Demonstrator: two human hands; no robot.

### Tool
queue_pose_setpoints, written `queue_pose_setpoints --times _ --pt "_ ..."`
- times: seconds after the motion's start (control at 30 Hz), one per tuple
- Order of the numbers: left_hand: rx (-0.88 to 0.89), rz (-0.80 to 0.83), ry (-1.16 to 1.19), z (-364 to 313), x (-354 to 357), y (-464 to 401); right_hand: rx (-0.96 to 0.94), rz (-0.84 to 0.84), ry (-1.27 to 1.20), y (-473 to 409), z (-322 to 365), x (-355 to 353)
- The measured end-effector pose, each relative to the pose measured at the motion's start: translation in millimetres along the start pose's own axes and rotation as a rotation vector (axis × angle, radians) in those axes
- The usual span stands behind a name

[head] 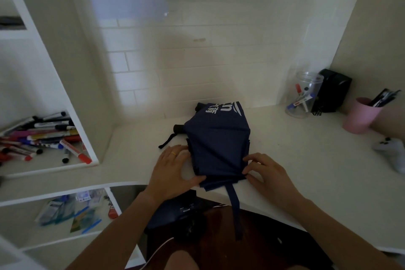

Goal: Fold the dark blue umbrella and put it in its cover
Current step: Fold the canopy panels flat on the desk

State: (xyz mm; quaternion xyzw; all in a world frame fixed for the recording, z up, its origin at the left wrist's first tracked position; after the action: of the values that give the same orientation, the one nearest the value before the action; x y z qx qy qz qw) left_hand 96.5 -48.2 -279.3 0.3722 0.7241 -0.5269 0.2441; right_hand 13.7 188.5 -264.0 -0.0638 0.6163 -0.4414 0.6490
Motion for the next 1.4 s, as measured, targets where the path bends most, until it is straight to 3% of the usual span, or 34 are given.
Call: queue_pose_setpoints --times 0.13,0.23,0.47,0.63,0.77,0.97,1.13,1.27,1.4 --pt "-0.397 -0.078 0.355 -1 -11 9 0.006 -0.029 -0.027 3 -3 2" --pt "-0.504 -0.104 0.408 -8 0 12 -0.028 -0.028 -0.024 3 1 2" --pt "-0.321 0.016 0.282 -19 11 10 -0.052 -0.041 -0.012 4 2 -2" --pt "-0.193 0.078 0.078 -32 14 9 0.048 0.12 0.02 -6 -4 7" --pt "-0.133 0.112 0.027 -36 16 7 -0.005 -0.041 -0.03 -42 29 -13" --pt "0.005 0.052 -0.18 -37 13 9 -0.063 0.501 0.165 -27 11 73" --pt "0.23 -0.021 -0.183 -58 -1 2 -0.033 0.646 0.164 -14 1 87" --pt "0.281 0.179 -0.134 -70 27 -12 -0.012 0.675 0.127 -14 1 92" --pt "0.158 0.433 -0.234 -28 55 7 0.047 0.673 0.151 -11 -13 82"
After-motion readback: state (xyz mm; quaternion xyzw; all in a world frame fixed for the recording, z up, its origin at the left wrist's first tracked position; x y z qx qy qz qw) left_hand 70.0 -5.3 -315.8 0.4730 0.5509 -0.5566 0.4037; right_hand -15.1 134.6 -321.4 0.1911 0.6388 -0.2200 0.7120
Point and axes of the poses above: each hand's wrist, its own y-axis away from the middle knuckle, its own x-axis out of the palm, z = x × y, the point moved 10 cm from there along -y, towards the middle knuckle, and after that the axes turned 6 degrees about -z, right-handed, at the moved point
